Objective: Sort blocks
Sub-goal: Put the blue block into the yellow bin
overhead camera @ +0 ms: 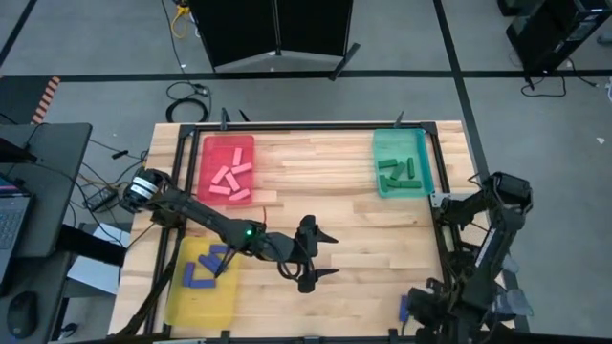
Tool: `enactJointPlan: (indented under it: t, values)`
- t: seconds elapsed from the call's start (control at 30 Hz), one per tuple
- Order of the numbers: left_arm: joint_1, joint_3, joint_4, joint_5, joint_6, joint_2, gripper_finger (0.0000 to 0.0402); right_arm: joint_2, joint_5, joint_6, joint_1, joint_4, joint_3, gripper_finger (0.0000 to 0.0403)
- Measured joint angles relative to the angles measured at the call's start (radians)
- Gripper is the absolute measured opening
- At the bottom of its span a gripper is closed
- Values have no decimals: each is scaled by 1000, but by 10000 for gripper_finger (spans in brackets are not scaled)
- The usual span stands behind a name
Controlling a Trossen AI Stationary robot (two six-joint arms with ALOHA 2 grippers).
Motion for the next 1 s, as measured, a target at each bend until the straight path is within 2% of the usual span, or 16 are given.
enactJointPlan:
  t: [0.17, 0.43, 0.63, 0.87, 0.93, 1.0]
  values:
    - [0, 0, -68, -9, 1, -71, 366, 78, -78, 73, -6, 5, 6, 4]
    - [-23, 0, -339, -172, 47, -244, 366, 205, -205, 101, -51, 60, 6, 4]
    - [-75, 0, -444, -285, 54, -311, 366, 223, -204, 29, -112, 35, 11, 4]
    - [-99, -34, -469, -310, 2, -315, 366, 223, -27, -173, -204, 0, 9, 4]
    - [-99, -64, -471, -319, -36, -315, 366, 222, 109, -225, -213, -3, 6, 4]
    - [-99, -100, -457, -334, -80, -315, 366, 221, 300, -248, -224, -33, -1, 4]
